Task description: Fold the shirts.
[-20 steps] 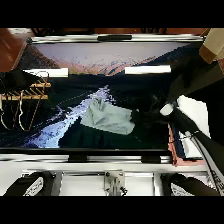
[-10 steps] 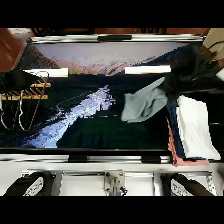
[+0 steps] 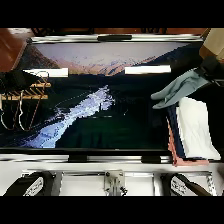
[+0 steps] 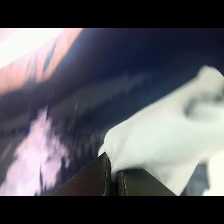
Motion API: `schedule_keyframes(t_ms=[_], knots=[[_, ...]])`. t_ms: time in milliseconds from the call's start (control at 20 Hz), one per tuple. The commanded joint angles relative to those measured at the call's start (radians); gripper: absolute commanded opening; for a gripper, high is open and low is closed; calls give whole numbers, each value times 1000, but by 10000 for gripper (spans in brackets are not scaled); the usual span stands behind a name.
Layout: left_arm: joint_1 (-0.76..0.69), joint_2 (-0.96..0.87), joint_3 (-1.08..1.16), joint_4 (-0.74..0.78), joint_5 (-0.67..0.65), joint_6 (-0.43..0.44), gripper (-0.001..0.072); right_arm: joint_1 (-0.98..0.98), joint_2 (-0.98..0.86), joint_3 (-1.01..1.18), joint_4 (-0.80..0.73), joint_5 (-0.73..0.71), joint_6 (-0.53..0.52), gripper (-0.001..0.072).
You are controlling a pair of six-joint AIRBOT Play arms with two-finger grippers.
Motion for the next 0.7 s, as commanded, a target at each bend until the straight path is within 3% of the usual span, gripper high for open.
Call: schedule_keyframes(t_ms=[0, 300, 650], knots=[[-1, 0, 1, -7, 0, 0, 36, -36, -6, 6, -2, -122, 1, 64], [-1, 2, 1, -37, 0, 1, 36, -110, -6, 117, -244, 129, 34, 65], [-31, 5, 1, -47, 0, 46, 36, -156, 48, 129, -274, 353, 42, 65]])
